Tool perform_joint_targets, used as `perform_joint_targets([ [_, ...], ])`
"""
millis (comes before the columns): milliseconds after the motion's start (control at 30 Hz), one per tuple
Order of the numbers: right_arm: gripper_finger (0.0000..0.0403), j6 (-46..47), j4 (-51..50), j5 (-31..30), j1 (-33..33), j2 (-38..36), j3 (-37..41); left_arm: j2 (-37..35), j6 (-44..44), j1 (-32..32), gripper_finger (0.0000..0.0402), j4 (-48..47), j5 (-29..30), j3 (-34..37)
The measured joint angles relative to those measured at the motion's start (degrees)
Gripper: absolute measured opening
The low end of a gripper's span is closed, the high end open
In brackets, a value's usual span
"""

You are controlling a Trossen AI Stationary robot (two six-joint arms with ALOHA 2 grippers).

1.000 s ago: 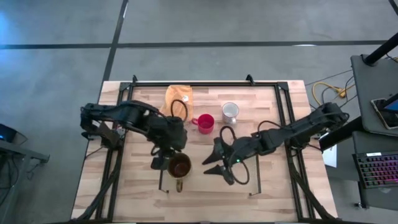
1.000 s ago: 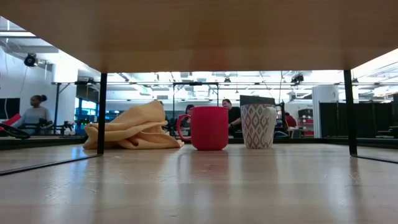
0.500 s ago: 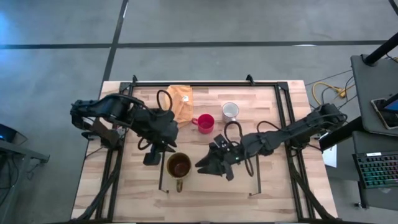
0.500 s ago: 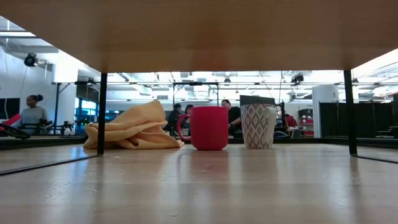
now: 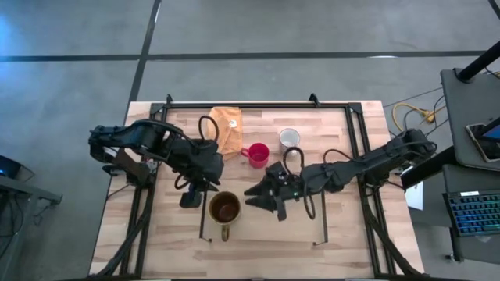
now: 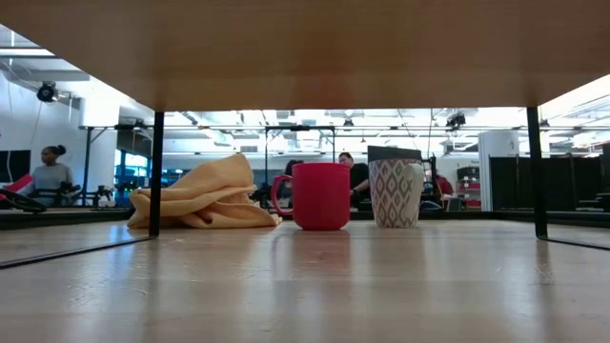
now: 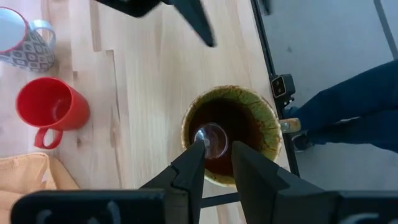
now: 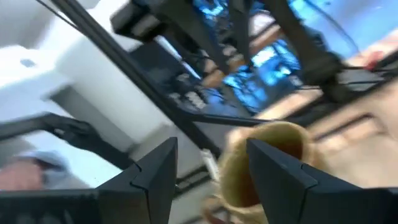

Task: Stack small to large cups/mugs on shelf
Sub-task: Put the white mug on the shelf

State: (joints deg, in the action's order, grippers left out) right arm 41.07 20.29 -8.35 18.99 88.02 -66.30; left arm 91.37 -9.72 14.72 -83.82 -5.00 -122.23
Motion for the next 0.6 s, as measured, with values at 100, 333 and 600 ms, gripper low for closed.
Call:
perform_joint_targets([
  [100,0.0185,-3.01,-8.95,-4.2,-1.56,-3.05,0.0,-0.85,-0.36,-0.08,0.0068,0.02,3.91,0.0],
  [333,0.0185,-2.17,-38.38,-12.88,-9.28,-11.76,0.0,-1.33,-0.46,-0.71,0.0068,1.25,5.33,0.0],
  [600,0.0185,-1.08,-56.54,-10.73,-22.49,-17.72,0.0,-1.09,2.83,-5.48,0.0068,0.85,5.12,0.0],
])
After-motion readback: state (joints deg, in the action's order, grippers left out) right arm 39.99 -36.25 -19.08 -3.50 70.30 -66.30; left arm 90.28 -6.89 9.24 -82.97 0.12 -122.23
